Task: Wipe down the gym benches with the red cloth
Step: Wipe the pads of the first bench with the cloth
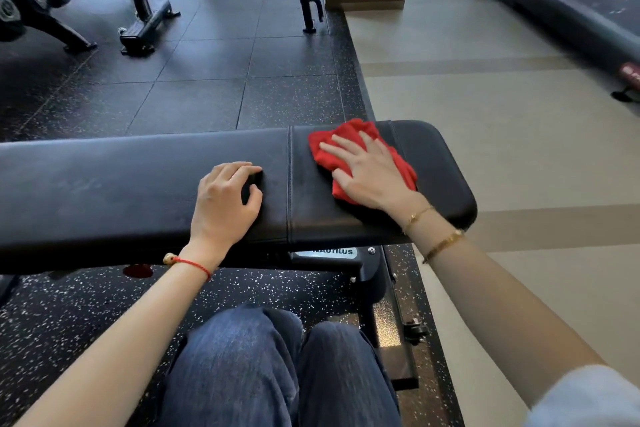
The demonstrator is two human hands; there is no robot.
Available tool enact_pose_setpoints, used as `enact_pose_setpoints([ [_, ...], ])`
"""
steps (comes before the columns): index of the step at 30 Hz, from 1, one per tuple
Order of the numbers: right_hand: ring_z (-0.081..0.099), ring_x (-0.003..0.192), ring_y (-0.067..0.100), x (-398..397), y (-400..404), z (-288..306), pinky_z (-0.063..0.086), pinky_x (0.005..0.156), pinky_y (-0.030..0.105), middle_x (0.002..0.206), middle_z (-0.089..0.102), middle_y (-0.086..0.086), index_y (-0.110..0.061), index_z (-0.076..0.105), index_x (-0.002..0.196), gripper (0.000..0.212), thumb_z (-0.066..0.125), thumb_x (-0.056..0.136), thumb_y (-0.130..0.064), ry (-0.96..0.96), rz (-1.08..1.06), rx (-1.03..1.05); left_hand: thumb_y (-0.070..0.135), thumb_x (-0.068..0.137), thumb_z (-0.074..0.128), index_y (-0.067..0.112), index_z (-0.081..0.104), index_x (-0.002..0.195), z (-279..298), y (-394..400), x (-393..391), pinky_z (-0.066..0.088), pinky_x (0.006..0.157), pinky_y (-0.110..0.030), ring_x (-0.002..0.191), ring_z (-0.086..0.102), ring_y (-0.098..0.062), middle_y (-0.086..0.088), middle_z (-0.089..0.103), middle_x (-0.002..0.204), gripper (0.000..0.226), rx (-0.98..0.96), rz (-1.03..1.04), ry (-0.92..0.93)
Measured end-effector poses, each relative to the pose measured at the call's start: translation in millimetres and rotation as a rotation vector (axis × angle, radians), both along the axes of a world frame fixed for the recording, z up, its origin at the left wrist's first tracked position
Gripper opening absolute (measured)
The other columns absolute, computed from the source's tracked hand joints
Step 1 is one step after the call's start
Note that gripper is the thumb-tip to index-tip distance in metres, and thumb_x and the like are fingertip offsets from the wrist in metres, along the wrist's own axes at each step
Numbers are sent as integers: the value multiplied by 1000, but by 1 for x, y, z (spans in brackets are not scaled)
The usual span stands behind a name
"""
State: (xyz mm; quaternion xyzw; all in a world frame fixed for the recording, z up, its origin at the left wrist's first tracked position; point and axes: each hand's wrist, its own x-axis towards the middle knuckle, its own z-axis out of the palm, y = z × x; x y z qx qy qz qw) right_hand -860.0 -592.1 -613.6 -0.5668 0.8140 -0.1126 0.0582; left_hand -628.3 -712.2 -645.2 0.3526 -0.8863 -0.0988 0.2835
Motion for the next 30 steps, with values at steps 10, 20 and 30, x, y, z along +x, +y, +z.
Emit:
enact_pose_setpoints([
  [10,18,147,28,-18,88,-11,9,121,45,158,26,-19,-50,32,146,55,45,93,-42,10,-270,-75,8,89,62,11,68,119,-3,3,-1,45,104,-47,119,58,-27,-6,68,123,31,-16,-10,-14],
  [20,0,148,44,-45,-11,2,-6,119,57,163,16,-12,-44,25,150,55,33,96,-44,-46,-371,59,9,87,62,11,69,116,1,6,-7,45,103,-47,117,58,-27,-5,68,120,29,-4,8,-26],
  [30,9,150,30,40,-3,-6,2,122,48,159,25,-17,-48,28,148,57,45,94,-43,35,193,-47,13,87,62,13,71,111,8,1,6,46,100,-47,114,61,-27,-4,70,116,26,-5,45,-24],
])
